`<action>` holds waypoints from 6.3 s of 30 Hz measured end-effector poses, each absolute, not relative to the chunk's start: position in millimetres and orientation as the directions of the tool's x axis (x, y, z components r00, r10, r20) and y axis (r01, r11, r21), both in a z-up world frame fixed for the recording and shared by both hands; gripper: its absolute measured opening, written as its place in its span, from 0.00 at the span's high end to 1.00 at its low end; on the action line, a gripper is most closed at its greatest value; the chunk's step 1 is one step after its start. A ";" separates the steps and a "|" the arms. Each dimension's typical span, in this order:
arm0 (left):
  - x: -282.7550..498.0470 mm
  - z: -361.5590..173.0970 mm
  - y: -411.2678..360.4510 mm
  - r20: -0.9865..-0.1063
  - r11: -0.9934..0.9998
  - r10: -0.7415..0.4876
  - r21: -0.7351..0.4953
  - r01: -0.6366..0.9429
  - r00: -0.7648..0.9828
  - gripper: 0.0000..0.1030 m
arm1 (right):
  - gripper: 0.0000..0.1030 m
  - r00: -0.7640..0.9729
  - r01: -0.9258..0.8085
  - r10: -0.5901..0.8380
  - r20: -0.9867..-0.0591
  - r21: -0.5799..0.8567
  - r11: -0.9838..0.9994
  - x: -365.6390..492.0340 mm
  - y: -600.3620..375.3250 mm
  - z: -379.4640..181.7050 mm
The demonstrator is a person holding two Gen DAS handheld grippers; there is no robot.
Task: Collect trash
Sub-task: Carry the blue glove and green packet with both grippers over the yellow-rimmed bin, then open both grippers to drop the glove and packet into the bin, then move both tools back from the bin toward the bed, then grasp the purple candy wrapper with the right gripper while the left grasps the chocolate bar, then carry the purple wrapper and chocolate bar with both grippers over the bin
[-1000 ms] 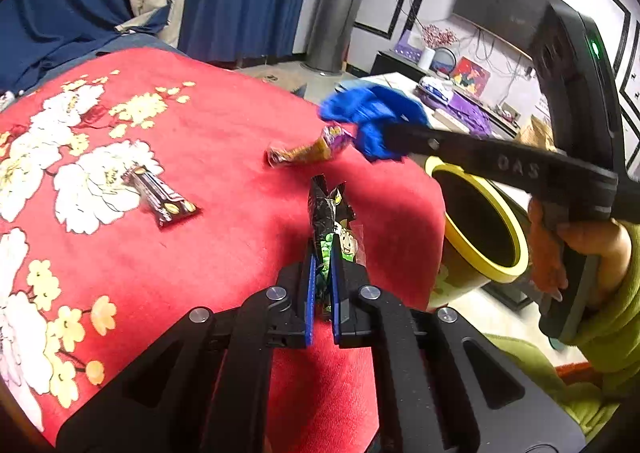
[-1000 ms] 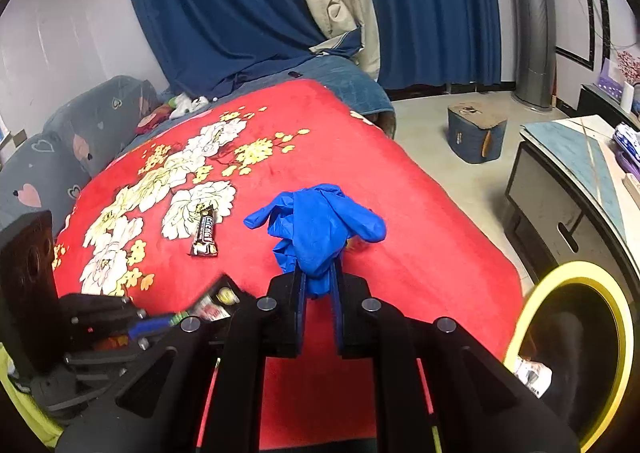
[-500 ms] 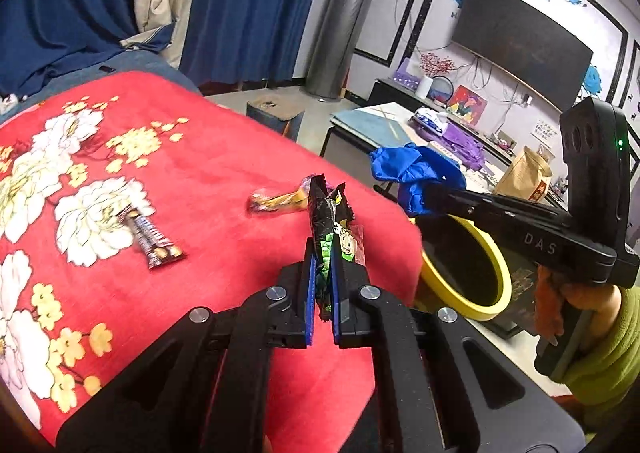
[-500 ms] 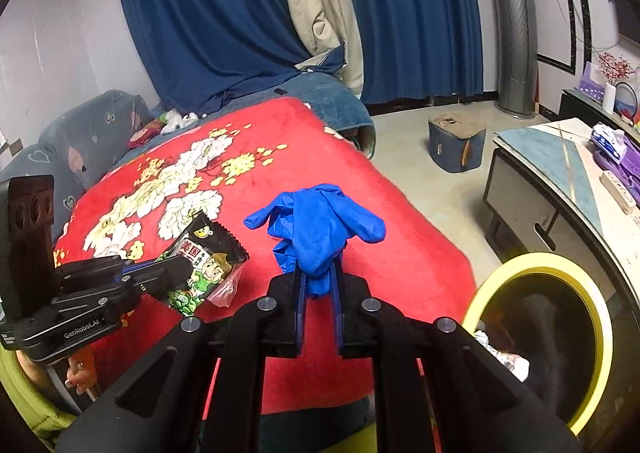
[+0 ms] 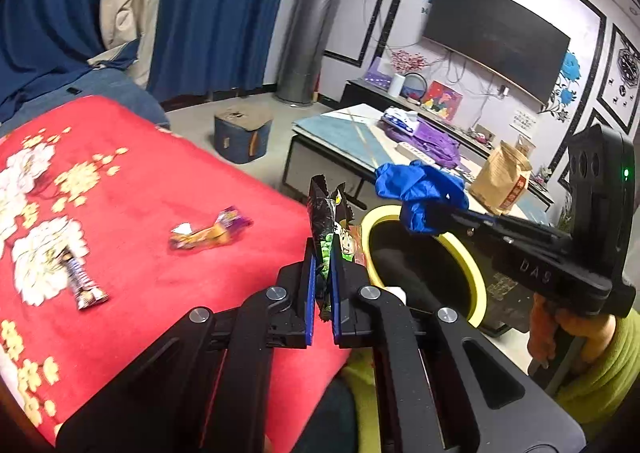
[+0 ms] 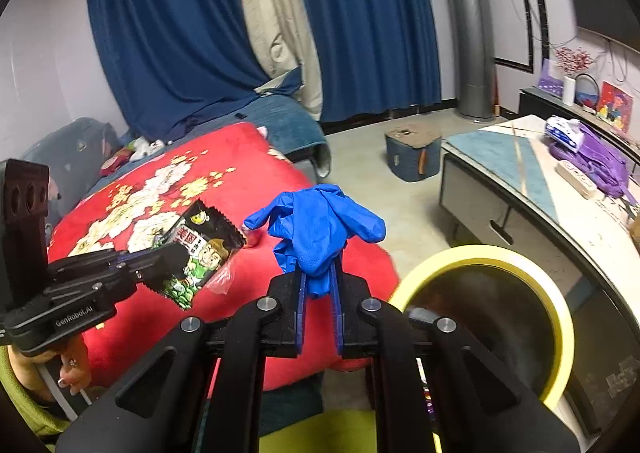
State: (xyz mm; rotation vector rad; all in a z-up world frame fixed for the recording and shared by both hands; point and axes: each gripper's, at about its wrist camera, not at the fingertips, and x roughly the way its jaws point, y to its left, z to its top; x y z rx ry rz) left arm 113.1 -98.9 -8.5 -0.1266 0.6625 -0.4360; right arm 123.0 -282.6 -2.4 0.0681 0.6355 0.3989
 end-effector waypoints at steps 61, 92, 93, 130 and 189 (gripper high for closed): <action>196.4 -61.2 -260.7 -0.671 0.814 -0.545 -0.281 0.509 0.502 0.72 | 0.57 0.717 0.127 0.079 -0.693 0.242 0.962 115.8 -437.9 -97.1; 150.3 -10.0 -110.1 -0.513 0.980 -0.197 -0.095 0.173 0.835 0.10 | 0.30 0.809 -0.113 0.191 -0.557 0.171 0.979 114.8 -343.7 -34.9; 149.1 -9.7 -103.3 -0.510 0.984 -0.180 -0.087 0.157 0.841 0.10 | 0.30 0.802 -0.132 0.210 -0.559 0.176 0.975 118.6 -335.4 -33.4; 160.4 -80.2 80.4 -0.700 0.891 -0.027 -0.341 -0.300 0.714 0.64 | 0.81 0.562 -0.359 0.468 -0.681 0.309 0.881 234.3 -145.8 -75.1; 131.9 -7.5 -182.5 -0.542 0.892 -0.449 -0.227 0.391 0.710 0.92 | 0.83 0.829 -0.044 0.195 -0.525 0.287 0.957 116.4 -397.8 -28.0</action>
